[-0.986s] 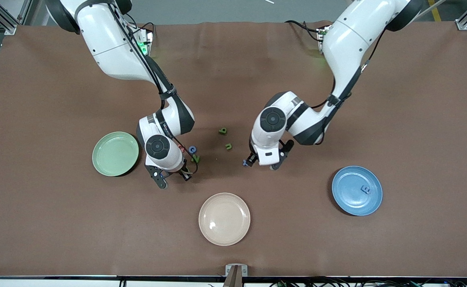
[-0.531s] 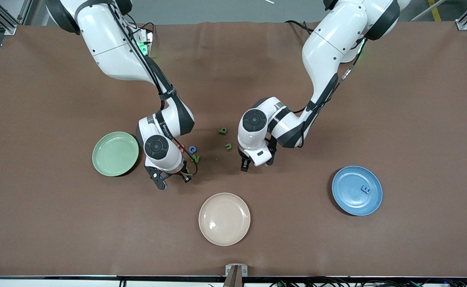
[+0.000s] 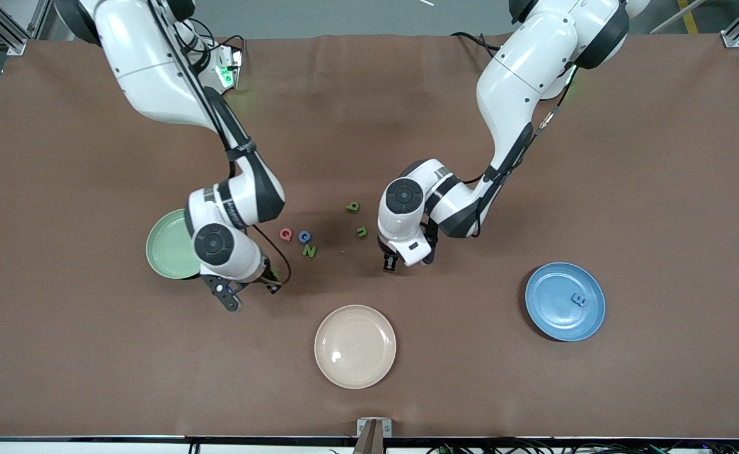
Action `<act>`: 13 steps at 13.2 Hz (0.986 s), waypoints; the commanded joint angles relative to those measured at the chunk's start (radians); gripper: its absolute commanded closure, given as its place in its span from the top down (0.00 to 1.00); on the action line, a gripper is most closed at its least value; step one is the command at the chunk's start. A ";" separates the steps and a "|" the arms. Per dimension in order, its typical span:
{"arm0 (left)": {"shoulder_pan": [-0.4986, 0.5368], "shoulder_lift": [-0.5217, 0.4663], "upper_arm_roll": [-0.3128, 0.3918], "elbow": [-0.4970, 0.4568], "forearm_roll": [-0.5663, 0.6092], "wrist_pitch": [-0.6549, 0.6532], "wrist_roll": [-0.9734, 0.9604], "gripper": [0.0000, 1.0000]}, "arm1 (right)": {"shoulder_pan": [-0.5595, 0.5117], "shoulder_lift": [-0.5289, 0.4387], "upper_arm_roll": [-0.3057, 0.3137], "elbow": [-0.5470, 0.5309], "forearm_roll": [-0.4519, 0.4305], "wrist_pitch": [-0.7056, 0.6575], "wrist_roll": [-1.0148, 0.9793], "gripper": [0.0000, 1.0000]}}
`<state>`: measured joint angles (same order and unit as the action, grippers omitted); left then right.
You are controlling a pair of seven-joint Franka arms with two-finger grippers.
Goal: Sort upper and lower case letters into plates
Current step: 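Grasp the blue x with the left gripper while the right gripper grasps green B, then drop the x on the blue plate while the right gripper drops B on green plate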
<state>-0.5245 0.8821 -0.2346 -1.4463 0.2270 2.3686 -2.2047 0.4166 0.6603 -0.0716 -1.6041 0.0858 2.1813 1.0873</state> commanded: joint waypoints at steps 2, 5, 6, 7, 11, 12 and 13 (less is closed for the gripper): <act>-0.008 0.014 0.008 0.023 -0.012 0.005 0.000 0.41 | -0.094 -0.232 0.012 -0.288 0.012 0.026 -0.214 0.00; -0.011 0.014 0.008 0.021 -0.006 0.005 0.006 0.42 | -0.165 -0.332 0.009 -0.477 0.011 0.129 -0.372 0.00; -0.009 0.014 0.008 0.021 -0.006 0.005 0.010 0.41 | -0.195 -0.346 0.009 -0.529 0.011 0.174 -0.433 0.00; -0.008 0.009 0.008 0.021 -0.006 0.003 0.020 0.28 | -0.223 -0.352 0.009 -0.568 0.011 0.216 -0.492 0.00; 0.070 -0.087 0.002 0.021 -0.002 -0.064 0.090 0.07 | -0.347 -0.338 0.010 -0.657 0.011 0.322 -0.699 0.00; 0.099 -0.119 -0.003 0.020 -0.005 -0.099 0.144 0.06 | -0.349 -0.337 0.010 -0.663 0.011 0.321 -0.708 0.00; 0.125 -0.143 -0.003 0.017 -0.006 -0.141 0.198 0.06 | -0.348 -0.337 0.012 -0.669 0.011 0.318 -0.708 0.00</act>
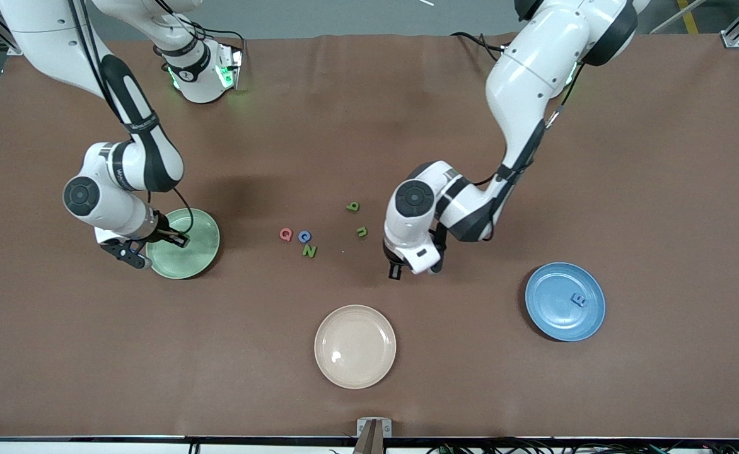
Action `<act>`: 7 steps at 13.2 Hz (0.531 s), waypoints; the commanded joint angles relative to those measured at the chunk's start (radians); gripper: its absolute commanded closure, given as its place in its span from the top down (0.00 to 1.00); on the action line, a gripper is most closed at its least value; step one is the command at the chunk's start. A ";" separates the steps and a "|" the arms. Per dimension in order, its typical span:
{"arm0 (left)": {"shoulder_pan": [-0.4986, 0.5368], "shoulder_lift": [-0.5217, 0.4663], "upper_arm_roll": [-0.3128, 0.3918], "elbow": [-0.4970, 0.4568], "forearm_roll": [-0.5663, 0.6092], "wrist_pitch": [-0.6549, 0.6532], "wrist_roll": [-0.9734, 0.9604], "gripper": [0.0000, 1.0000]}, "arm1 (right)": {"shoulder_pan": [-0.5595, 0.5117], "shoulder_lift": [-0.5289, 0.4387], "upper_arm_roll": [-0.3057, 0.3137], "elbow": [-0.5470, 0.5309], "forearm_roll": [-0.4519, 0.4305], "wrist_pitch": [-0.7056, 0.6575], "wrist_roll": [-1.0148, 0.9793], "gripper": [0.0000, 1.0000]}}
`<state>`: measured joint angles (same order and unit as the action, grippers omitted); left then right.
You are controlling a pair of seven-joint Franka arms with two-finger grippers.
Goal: Sort upper and lower case letters into plates
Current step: 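Drop the x on the blue plate while the right gripper drops B on green plate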
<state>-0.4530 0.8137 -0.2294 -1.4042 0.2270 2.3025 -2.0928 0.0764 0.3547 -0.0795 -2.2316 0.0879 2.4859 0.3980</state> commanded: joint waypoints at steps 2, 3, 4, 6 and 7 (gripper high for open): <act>0.134 -0.108 -0.008 -0.035 -0.006 -0.162 0.239 0.07 | 0.000 -0.028 0.020 -0.042 0.009 0.007 -0.018 0.01; 0.184 -0.135 -0.010 -0.054 -0.005 -0.214 0.354 0.08 | 0.011 -0.022 0.021 -0.042 0.009 0.005 -0.016 0.01; 0.235 -0.163 -0.010 -0.083 -0.012 -0.236 0.466 0.09 | 0.023 -0.019 0.021 -0.042 0.010 0.007 -0.015 0.02; 0.336 -0.221 -0.010 -0.183 -0.012 -0.236 0.641 0.10 | 0.036 -0.019 0.021 -0.040 0.010 0.001 -0.007 0.11; 0.388 -0.237 -0.010 -0.217 -0.012 -0.236 0.733 0.12 | 0.037 -0.019 0.021 -0.037 0.010 -0.008 -0.010 0.29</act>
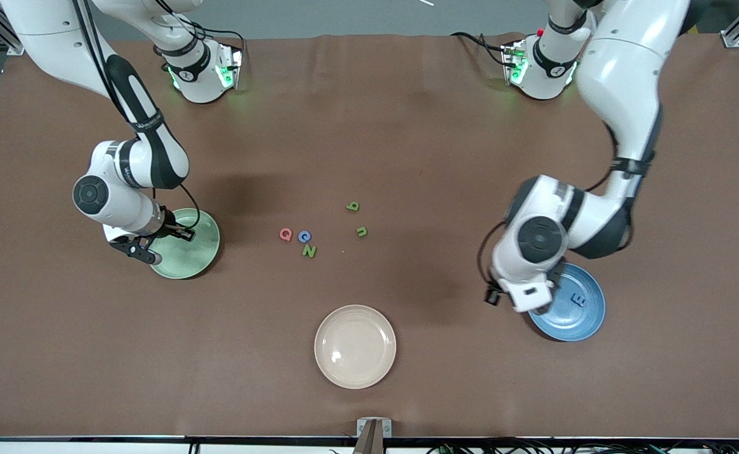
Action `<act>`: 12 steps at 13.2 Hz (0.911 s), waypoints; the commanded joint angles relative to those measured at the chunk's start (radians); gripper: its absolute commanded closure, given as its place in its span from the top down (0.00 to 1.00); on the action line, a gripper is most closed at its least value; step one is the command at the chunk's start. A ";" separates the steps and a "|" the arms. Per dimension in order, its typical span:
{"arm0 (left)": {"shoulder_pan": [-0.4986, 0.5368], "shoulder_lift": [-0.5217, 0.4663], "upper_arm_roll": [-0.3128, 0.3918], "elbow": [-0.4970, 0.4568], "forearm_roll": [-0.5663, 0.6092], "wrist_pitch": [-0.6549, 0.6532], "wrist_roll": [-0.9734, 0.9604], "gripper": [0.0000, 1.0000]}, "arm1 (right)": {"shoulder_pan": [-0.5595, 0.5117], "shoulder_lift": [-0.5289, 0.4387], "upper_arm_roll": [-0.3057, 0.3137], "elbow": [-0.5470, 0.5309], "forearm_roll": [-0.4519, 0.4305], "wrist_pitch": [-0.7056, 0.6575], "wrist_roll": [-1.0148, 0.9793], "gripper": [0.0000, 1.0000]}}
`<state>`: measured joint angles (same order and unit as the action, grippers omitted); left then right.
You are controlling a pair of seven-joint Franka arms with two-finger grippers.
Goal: Sort upper and lower case letters into plates
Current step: 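Drop the x on the blue plate while the right gripper drops B on green plate, then grasp the green N with the right gripper while the left gripper grasps green n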
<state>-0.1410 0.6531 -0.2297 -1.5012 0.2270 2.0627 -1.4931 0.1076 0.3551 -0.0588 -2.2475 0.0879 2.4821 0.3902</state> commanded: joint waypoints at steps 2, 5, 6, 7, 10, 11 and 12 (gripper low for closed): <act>0.153 -0.073 -0.010 -0.161 -0.011 0.017 0.247 0.16 | 0.004 -0.022 -0.001 -0.012 0.010 -0.018 -0.008 1.00; 0.233 -0.044 -0.010 -0.166 -0.011 0.034 0.384 0.23 | 0.009 -0.027 -0.001 0.058 0.009 -0.119 0.016 1.00; 0.248 -0.035 -0.010 -0.168 -0.011 0.062 0.398 0.31 | 0.015 -0.030 0.001 0.110 0.009 -0.196 0.060 1.00; 0.248 -0.024 -0.010 -0.165 -0.011 0.080 0.398 0.32 | 0.049 -0.030 0.002 0.153 0.009 -0.237 0.112 1.00; 0.241 -0.010 -0.010 -0.160 -0.015 0.131 0.396 0.57 | 0.182 -0.021 0.002 0.215 0.010 -0.243 0.301 1.00; 0.232 -0.003 -0.010 -0.162 -0.015 0.142 0.380 0.85 | 0.220 -0.008 0.002 0.233 0.010 -0.232 0.312 1.00; 0.228 -0.004 -0.010 -0.162 -0.017 0.142 0.372 0.95 | 0.251 0.020 0.002 0.265 0.012 -0.220 0.315 1.00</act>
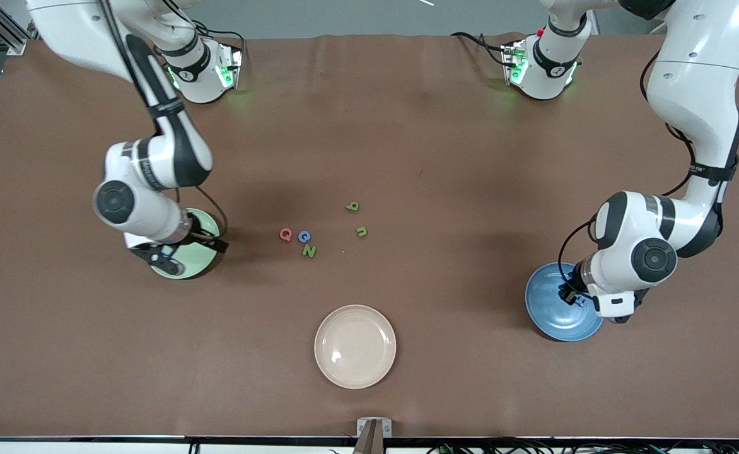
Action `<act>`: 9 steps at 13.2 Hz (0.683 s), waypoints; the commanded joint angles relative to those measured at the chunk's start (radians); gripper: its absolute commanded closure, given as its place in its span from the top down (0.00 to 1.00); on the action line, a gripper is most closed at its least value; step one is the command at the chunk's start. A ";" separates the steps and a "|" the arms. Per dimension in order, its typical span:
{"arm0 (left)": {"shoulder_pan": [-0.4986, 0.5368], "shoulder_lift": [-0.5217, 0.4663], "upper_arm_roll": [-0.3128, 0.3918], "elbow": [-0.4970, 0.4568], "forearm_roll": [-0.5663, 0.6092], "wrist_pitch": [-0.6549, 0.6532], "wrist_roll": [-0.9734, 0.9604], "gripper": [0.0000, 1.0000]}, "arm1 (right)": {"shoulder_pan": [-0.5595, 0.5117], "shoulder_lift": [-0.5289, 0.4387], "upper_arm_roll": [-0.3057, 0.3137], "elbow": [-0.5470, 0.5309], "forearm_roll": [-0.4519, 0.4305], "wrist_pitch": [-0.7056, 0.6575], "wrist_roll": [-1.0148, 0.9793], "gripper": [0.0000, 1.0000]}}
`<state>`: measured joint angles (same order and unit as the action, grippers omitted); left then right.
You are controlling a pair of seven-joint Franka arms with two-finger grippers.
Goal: Sort upper and lower case letters into plates
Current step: 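Grasp the green N with the right gripper while the left gripper grasps green n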
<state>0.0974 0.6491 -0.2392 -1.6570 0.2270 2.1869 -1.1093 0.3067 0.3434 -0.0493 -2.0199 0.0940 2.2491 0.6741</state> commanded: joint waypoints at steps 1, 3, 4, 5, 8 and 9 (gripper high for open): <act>-0.019 -0.008 -0.012 -0.007 -0.017 0.008 -0.027 0.99 | 0.077 0.070 -0.006 0.076 0.006 0.017 0.031 1.00; -0.062 -0.014 -0.055 -0.009 -0.017 -0.013 -0.123 0.99 | 0.138 0.146 -0.007 0.141 0.009 0.050 0.048 1.00; -0.083 -0.017 -0.077 -0.012 -0.015 -0.013 -0.168 0.99 | 0.161 0.167 -0.007 0.145 0.010 0.087 0.048 1.00; -0.114 -0.023 -0.100 -0.013 -0.015 -0.013 -0.200 0.99 | 0.193 0.196 -0.007 0.159 0.010 0.115 0.050 1.00; -0.238 -0.022 -0.134 -0.013 -0.008 0.031 -0.280 0.98 | 0.259 0.276 -0.007 0.228 0.010 0.144 0.076 1.00; -0.295 -0.014 -0.134 -0.007 -0.011 0.060 -0.300 0.97 | 0.275 0.293 -0.007 0.239 0.010 0.164 0.091 1.00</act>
<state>-0.1279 0.6491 -0.3815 -1.6561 0.2241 2.2159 -1.3795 0.5540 0.5980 -0.0478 -1.8292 0.0969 2.4018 0.7374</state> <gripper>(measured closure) 0.018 0.000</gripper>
